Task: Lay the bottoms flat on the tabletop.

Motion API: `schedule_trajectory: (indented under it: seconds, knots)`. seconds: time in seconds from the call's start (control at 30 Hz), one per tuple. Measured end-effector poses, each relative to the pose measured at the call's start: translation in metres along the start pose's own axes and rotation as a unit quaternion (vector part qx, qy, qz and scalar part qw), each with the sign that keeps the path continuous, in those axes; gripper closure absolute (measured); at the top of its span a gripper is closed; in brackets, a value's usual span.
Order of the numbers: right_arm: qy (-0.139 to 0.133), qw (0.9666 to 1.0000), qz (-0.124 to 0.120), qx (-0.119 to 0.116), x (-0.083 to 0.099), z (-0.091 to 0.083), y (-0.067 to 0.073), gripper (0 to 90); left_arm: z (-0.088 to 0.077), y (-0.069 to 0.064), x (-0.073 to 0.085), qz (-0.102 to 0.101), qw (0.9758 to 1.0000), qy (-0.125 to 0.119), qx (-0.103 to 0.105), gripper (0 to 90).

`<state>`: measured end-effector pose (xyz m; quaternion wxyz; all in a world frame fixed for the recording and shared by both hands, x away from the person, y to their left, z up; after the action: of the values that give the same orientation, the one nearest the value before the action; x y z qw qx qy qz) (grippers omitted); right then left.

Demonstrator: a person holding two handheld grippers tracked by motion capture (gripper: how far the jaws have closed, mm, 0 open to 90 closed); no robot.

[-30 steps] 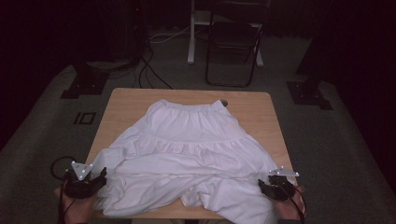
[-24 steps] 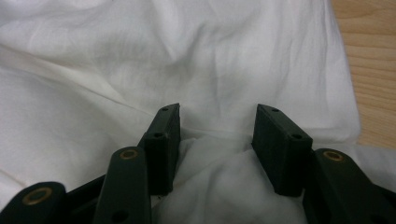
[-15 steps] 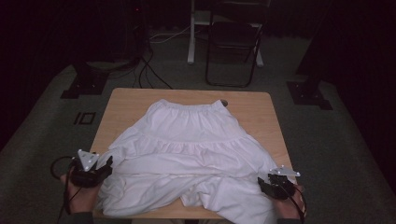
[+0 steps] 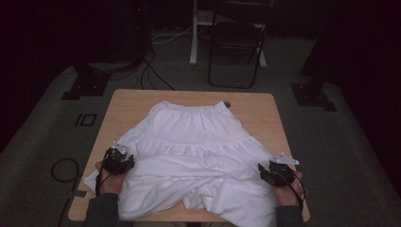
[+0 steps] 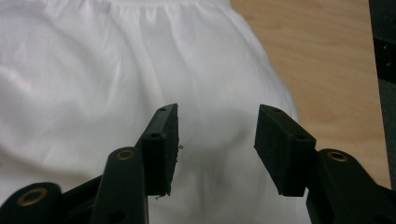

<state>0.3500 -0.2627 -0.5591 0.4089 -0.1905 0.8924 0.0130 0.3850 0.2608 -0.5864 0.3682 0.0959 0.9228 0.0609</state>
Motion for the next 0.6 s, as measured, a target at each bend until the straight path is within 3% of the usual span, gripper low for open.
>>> schedule_trajectory:
  seconds: [0.03,0.1,0.13,0.17,0.23,0.33,0.47,0.5,0.6]
  knots:
    - [0.0,1.0,0.0,0.003,-0.002,0.006,-0.002,47.8,0.0,0.002,0.001,-0.009,0.9999,0.001,0.005,66.7]
    - [0.014,0.9998,0.01,0.008,-0.001,0.02,-0.006,47.7,-0.003,0.009,0.004,-0.023,0.9997,0.001,-0.003,77.5]
    - [0.014,0.9998,0.01,0.008,-0.001,0.02,-0.006,47.7,-0.003,0.009,0.004,-0.023,0.9997,0.001,-0.003,80.2]
    - [0.02,0.9997,0.014,0.008,0.0,0.026,-0.008,47.8,-0.006,0.018,0.008,-0.035,0.9993,0.001,-0.009,80.2]
    - [0.065,0.9976,0.023,0.01,0.011,0.045,-0.013,48.3,-0.009,0.029,0.016,-0.047,0.9987,0.001,-0.021,83.4]
    - [0.062,0.9977,0.027,0.008,0.013,0.046,-0.013,49.9,-0.011,0.039,0.024,-0.05,0.9981,0.008,-0.035,83.8]
    - [0.064,0.9976,0.022,0.015,0.016,0.042,-0.015,66.3,-0.018,0.061,0.045,-0.07,0.9958,0.019,-0.056,83.8]
    - [0.066,0.9975,0.017,0.02,0.016,0.041,-0.016,69.8,-0.018,0.061,0.045,-0.07,0.9958,0.019,-0.056,83.8]
    - [0.072,0.9968,0.011,0.033,0.02,0.038,-0.019,73.2,-0.023,0.075,0.059,-0.089,0.9934,0.025,-0.068,83.2]
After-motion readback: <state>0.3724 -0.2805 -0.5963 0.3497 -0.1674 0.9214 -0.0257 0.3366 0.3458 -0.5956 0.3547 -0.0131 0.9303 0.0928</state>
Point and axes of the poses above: each handheld gripper's, and its own axes: z roughly forward along the jaws, x roughly out of its underside, y roughly to its left, the point moved 8 cm from there along z, roughly forward along the jaws, and after that the axes turned 3 degrees about -z, right-handed, at the moved point
